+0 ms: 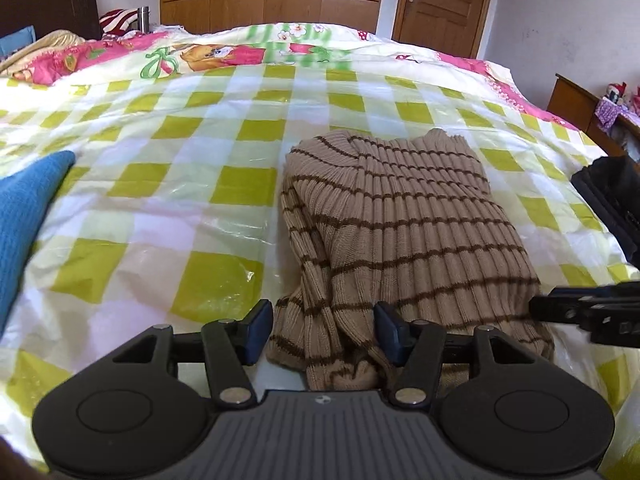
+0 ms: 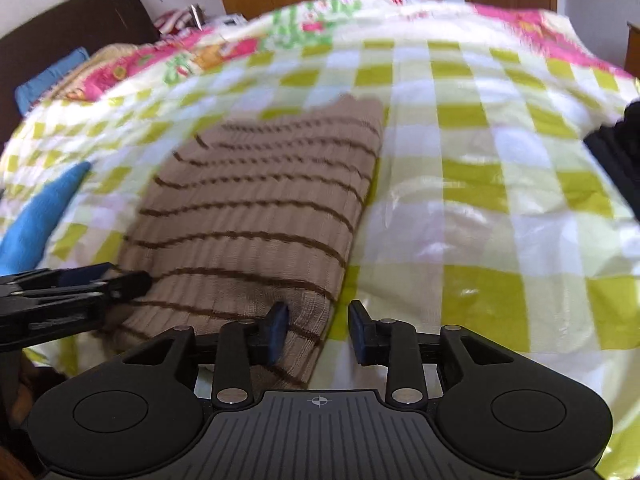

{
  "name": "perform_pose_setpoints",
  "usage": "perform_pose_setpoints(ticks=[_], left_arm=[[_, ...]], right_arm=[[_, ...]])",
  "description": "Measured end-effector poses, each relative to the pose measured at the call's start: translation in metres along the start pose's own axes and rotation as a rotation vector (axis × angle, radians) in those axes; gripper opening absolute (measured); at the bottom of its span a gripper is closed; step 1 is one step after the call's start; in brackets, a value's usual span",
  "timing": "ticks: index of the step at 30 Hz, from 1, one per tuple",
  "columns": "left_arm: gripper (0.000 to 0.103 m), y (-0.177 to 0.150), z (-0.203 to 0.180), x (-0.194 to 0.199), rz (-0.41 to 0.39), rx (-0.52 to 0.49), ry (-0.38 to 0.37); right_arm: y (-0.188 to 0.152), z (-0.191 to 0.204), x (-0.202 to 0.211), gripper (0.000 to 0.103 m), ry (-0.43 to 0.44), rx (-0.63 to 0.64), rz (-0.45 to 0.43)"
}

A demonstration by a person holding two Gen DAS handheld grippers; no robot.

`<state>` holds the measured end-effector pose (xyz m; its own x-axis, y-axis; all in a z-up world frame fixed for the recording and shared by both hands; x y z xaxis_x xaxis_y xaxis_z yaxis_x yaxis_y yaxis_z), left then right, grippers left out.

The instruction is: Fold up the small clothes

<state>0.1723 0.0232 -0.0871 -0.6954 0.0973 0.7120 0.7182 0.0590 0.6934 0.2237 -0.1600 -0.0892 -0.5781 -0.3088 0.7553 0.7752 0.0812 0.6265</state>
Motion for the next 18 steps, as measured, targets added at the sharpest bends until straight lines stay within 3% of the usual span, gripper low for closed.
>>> perform_pose_setpoints(ticks=[8, 12, 18], left_arm=[[0.069, -0.005, -0.005, 0.013, 0.002, -0.031, 0.006], [0.069, -0.008, -0.001, 0.006, 0.035, -0.067, 0.037], [0.069, -0.012, -0.005, 0.019, 0.022, -0.045, 0.016]], right_arm=[[-0.009, 0.028, 0.015, 0.032, 0.022, 0.078, -0.066], [-0.021, 0.034, -0.005, 0.032, -0.021, 0.12, -0.004], [-0.025, 0.035, 0.019, 0.034, 0.02, 0.095, -0.022]])
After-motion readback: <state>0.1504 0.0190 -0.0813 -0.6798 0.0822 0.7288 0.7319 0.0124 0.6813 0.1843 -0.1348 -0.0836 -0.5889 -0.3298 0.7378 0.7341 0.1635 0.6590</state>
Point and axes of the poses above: each gripper's, at about its wrist camera, not at the fingertips, and x roughly against the way its jaws point, z to its left, y to its top, the point moved 9 cm from there along -x, roughly the way its jaws point
